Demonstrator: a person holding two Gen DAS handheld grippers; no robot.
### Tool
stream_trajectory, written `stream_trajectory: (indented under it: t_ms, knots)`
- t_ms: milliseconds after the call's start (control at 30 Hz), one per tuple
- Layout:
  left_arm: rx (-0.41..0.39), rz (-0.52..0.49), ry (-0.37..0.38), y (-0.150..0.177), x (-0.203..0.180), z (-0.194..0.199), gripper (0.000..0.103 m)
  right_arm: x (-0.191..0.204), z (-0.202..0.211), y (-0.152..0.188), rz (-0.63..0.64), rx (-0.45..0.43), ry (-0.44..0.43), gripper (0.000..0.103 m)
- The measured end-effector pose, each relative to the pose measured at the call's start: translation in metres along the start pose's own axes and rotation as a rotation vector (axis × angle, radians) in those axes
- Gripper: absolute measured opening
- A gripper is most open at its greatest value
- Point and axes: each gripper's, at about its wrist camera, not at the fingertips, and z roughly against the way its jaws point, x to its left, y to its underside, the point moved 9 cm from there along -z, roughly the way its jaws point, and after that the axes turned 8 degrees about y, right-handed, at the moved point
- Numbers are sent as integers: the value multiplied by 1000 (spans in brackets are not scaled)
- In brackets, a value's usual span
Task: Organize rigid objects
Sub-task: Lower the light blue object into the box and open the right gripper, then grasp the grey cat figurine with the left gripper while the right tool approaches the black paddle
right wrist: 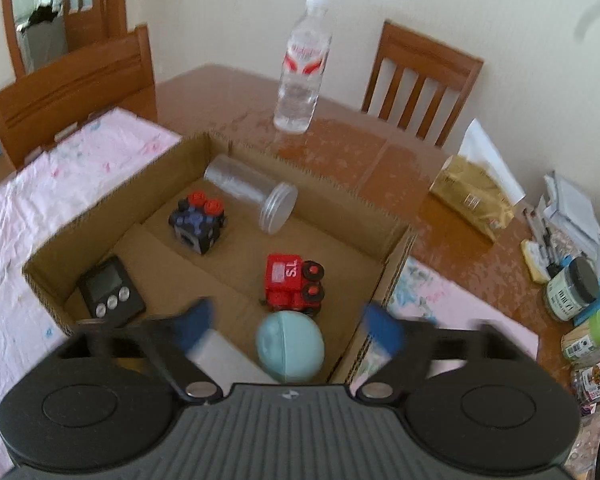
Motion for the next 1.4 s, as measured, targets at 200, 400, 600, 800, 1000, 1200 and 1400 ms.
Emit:
stream_trajectory:
  t_ms: [200,400,600,800,1000,1200,1400]
  knots:
    - [17,-12,11,6,-5,-1,102,0,15,0,-49,-23,-5,103]
    - [29,-42,34,9,-16,-1,102,2,32,16,-66,-18,8,103]
    - [44,-62,56,14,-23,-2,102,8,48,37,-79,-2,14,103]
    - [56,-72,75,20,-29,-3,102,22,54,68,-86,42,30,103]
    - [76,-84,97,28,-35,-5,102,35,37,110,-134,144,23,103]
    - [117,-113,135,42,-44,-7,102,47,19,139,-179,222,0,103]
    - [154,-141,158,54,-53,-9,102,54,6,147,-192,238,16,103]
